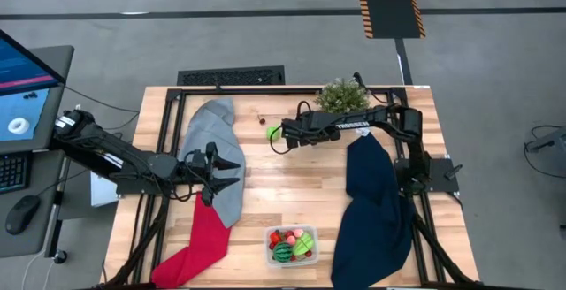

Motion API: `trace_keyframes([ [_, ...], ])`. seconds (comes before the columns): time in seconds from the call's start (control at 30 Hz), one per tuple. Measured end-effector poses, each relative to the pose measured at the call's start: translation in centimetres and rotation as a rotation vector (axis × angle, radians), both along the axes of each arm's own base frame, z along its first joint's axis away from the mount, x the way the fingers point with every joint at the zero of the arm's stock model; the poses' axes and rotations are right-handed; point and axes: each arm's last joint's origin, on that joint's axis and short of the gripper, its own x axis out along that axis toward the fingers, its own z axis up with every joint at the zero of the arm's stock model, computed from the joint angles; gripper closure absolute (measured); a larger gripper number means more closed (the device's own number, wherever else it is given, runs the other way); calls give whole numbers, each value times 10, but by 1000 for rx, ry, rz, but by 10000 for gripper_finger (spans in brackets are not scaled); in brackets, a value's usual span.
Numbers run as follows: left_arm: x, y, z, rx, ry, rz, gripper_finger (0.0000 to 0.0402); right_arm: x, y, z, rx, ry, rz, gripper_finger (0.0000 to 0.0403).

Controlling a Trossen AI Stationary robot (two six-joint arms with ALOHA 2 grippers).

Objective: Pick and placing Produce into tupperware
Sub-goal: Put the corn into the transparent bin

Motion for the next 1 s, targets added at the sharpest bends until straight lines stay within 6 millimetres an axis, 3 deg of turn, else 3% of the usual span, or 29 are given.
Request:
trace_keyframes([
  [0.23, 0, 0, 0, 0, 0, 0, 200, 0, -1, 0, 23, -2, 6, 239],
  [0.5, 0, 0, 0, 0, 1, -1, 200, 2, -4, -19, 93, 31, 13, 245],
  [0.8, 0, -1, 0, -1, -1, -22, 200, 3, -5, -23, 97, 46, 29, 252],
  [1.0, 0, -1, 0, -1, -1, -22, 200, 4, 1, -21, 79, 78, 160, 252],
])
